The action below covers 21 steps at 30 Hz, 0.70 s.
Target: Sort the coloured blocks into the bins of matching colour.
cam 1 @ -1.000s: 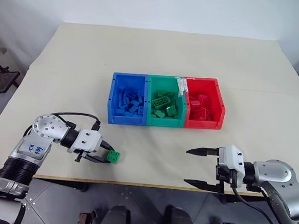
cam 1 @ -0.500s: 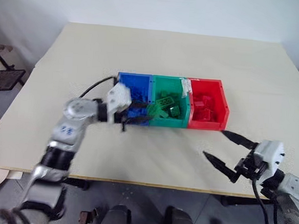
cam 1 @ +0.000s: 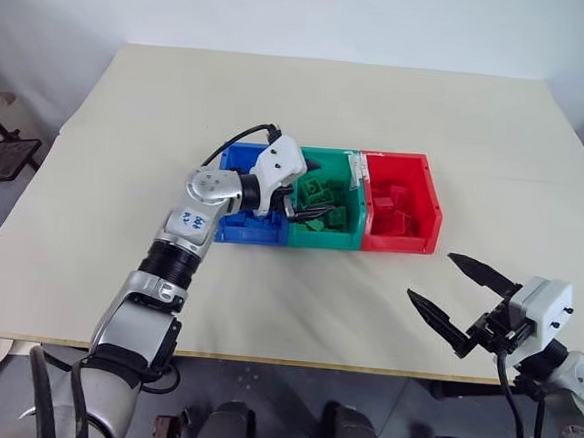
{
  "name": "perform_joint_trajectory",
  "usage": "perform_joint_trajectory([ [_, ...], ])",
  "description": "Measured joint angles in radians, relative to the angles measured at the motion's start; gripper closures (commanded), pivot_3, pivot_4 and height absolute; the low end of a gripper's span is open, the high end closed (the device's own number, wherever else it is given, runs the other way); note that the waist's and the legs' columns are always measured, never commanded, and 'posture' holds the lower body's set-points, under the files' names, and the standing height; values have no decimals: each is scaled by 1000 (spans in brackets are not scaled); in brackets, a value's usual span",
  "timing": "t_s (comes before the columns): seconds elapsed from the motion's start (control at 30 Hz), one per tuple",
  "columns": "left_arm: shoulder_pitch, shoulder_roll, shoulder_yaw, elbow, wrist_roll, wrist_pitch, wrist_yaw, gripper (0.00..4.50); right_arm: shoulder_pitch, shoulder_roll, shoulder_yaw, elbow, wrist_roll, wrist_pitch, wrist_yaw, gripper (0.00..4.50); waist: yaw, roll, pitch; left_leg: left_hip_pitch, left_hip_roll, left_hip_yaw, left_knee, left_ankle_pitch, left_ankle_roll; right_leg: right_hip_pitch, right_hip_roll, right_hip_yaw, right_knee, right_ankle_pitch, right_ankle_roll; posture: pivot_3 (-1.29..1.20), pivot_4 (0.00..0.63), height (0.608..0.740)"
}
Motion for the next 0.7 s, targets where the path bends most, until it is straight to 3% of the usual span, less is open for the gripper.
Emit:
perform_joint_trajectory([
  [0.2,179,189,98,-96,-72,-73,-138,42,-95,-84,23,115,0,-11,125,0,-15,0,0,1,1,0,-2,0,0,0,0,0,0,0,0,0,150,740],
  [0.4,452,397,266,-259,-159,-73,-215,42,-179,-123,60,242,-8,-48,248,0,-14,0,0,1,1,-1,-1,0,0,1,0,0,0,0,0,0,150,740],
  [0.5,611,445,333,-362,-165,-31,-181,42,-204,-133,98,294,-32,-81,303,0,-7,0,0,1,1,-2,-1,0,0,1,0,0,0,0,0,0,150,740],
  [0.7,744,453,375,-476,-163,8,-104,42,-260,-131,162,350,-79,-132,343,0,3,0,0,1,1,-2,0,0,0,1,0,0,0,0,0,0,150,740],
])
